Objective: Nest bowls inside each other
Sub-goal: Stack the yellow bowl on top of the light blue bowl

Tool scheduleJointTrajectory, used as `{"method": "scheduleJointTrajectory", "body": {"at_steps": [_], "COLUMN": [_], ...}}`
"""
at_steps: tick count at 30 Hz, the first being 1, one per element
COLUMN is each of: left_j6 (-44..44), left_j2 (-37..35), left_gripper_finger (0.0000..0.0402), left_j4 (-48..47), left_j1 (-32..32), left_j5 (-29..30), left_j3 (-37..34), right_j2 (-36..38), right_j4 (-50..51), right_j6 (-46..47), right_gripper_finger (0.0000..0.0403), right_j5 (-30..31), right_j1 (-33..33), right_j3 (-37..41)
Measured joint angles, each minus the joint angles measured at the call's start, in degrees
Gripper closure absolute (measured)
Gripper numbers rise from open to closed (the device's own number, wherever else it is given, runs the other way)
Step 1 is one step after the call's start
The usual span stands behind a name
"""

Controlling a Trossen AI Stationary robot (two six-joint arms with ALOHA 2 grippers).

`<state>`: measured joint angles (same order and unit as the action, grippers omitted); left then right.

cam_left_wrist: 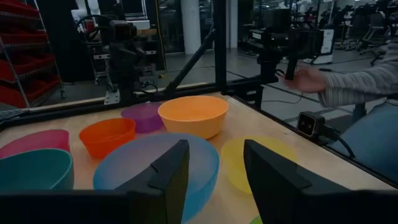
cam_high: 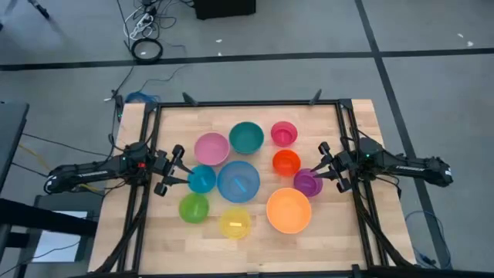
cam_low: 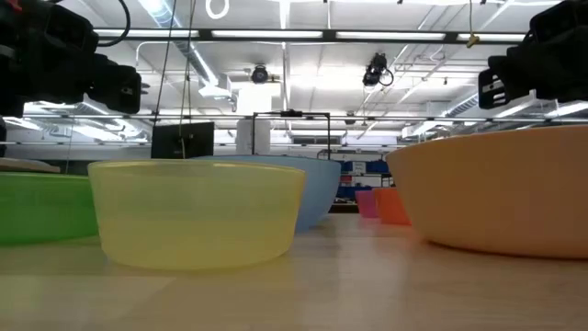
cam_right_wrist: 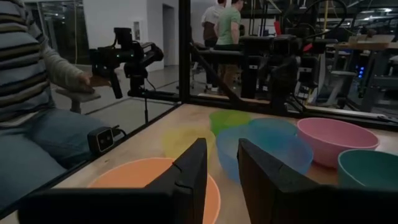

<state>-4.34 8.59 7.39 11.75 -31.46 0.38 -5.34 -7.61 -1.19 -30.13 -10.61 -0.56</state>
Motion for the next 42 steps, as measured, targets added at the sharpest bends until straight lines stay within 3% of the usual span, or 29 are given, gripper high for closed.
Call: {"method": "scheduleJointTrajectory", "body": {"at_steps": [4,7,11,14,16,22,25,29,33,37,42], "left_j6": [1.7,18.7,31.7,31.3,27.7,24.6,24.1,24.1,24.6,27.4,25.4], "left_j2": [0.0,0.0,0.0,0.0,0.0,6.5,12.3,17.9,20.9,22.0,22.1], "left_gripper_finger": [0.0238,0.0238,0.0238,0.0238,0.0238,0.0238,0.0238,0.0238,0.0238,0.0238,0.0238], "left_j4": [2.5,9.5,21.3,27.5,26.4,-4.6,-9.4,-3.8,7.8,16.0,23.1], "left_j1": [0.0,-0.5,-0.6,-0.6,-0.5,-0.6,-0.6,-0.5,-0.5,-0.5,-0.5], "left_j5": [0.4,0.8,5.0,6.2,7.0,20.2,21.8,21.9,21.9,22.8,21.4], "left_j3": [0.0,0.0,0.0,0.0,0.7,9.7,13.7,15.6,15.7,15.7,15.8], "right_j2": [0.0,0.0,0.0,0.0,0.0,-4.9,-11.1,-21.3,-33.1,-44.3,-54.3], "right_j4": [-0.4,-4.1,-15.0,-22.9,-23.5,-1.0,4.1,10.4,17.7,26.5,39.4], "right_j6": [-0.4,-0.2,11.3,11.5,13.8,20.0,23.6,25.2,20.2,14.8,14.4], "right_gripper_finger": [0.0323,0.0323,0.0323,0.0323,0.0323,0.0323,0.0323,0.0323,0.0323,0.0323,0.0323], "right_j5": [0.1,0.8,0.8,3.2,5.5,14.1,14.4,13.4,14.0,19.7,29.2], "right_j1": [0.0,0.0,0.1,-0.3,-0.3,-0.3,-0.3,0.8,4.8,8.8,9.9], "right_j3": [0.0,0.0,0.0,0.0,-0.1,-7.0,-12.6,-22.6,-33.8,-45.5,-57.1]}}
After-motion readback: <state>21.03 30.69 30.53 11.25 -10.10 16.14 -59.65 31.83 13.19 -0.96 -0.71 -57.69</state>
